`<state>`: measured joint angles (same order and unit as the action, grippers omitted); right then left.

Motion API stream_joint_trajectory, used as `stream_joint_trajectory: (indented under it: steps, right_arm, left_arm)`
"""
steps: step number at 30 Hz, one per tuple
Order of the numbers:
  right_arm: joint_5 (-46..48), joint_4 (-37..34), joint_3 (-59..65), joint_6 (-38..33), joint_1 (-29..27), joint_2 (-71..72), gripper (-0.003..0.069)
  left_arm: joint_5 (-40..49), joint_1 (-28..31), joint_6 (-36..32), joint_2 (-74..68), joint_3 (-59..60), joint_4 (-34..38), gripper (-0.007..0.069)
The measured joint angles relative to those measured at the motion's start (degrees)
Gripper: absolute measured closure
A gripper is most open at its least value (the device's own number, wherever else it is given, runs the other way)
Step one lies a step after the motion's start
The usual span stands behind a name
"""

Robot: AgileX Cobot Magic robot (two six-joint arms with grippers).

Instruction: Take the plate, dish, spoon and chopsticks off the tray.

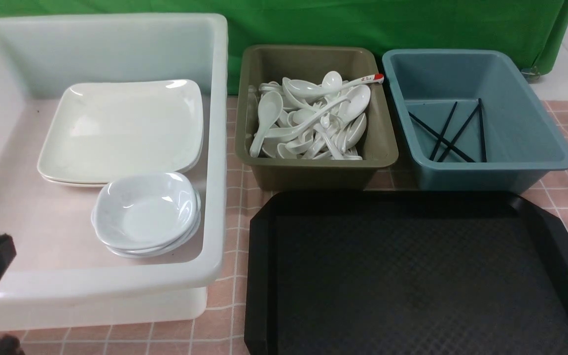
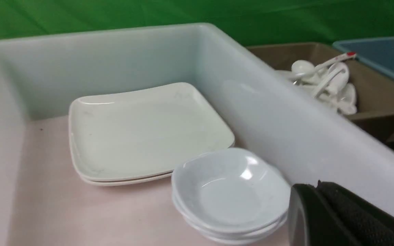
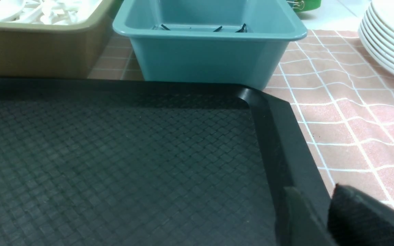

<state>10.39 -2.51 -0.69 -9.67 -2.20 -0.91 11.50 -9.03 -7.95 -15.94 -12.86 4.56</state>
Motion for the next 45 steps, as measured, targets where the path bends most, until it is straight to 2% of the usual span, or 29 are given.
stream_joint_trajectory:
  steps: [2,5,8,12,17,26,45]
  right_arm:
    - [0.0,0.0,0.0,0.0,0.0,0.0,0.0427]
    - [0.0,0.0,0.0,0.0,0.0,0.0,0.0424]
    - [0.0,0.0,0.0,0.0,0.0,0.0,0.0421]
    - [0.0,0.0,0.0,0.0,0.0,0.0,0.042]
    - [0.0,0.0,0.0,0.0,0.0,0.0,0.0419]
    - [0.0,0.0,0.0,0.0,0.0,0.0,0.0419]
    - [0.0,0.0,0.0,0.0,0.0,0.0,0.0419]
  left_arm:
    - [1.3,1.1,3.0,3.0,2.0,-2.2,0.0624]
    - [3.9,5.7,9.2,8.8,5.7,-4.1,0.0624]
    - [4.3,9.1,11.3,13.2,9.0,-4.6,0.0624]
    - [2.7,10.5,11.6,15.7,12.5,-4.1,0.0622]
    - [2.4,10.4,11.6,15.9,13.2,-3.3,0.0621]
    - [2.4,5.9,11.6,16.0,13.2,-3.2,0.062]
    - [2.4,5.9,11.6,16.0,13.2,-3.2,0.062]
